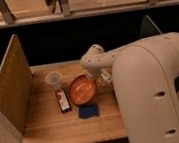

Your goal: Pick up the ceramic bowl

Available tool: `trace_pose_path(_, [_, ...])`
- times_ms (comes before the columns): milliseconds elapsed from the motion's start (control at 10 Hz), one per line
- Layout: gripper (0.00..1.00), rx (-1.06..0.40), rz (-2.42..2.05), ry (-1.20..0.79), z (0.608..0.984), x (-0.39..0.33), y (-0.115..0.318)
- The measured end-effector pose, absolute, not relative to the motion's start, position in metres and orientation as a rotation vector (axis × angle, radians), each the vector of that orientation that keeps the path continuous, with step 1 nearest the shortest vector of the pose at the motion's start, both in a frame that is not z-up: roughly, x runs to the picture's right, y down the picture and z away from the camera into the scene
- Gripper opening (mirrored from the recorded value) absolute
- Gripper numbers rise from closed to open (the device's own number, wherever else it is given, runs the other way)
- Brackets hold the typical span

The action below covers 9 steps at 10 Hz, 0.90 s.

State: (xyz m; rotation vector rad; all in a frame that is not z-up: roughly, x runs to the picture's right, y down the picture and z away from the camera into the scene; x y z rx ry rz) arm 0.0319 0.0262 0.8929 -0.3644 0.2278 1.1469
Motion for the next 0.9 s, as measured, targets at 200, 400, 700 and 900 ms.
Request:
trace_pose_path(200, [0.00,-0.321,1.131,0.208,0.886,0.028,0.007])
trace_pose_path(400, [0.00,-0.266,1.117,0.187,0.875,0.028,-0.017])
trace_pose_path(700, [0.00,-0.187,1.119,0.171,0.853,0.037,-0.048])
trace_pose_path(900, [0.00,-0.168,1.128,0.174,0.844,0.044,-0.055])
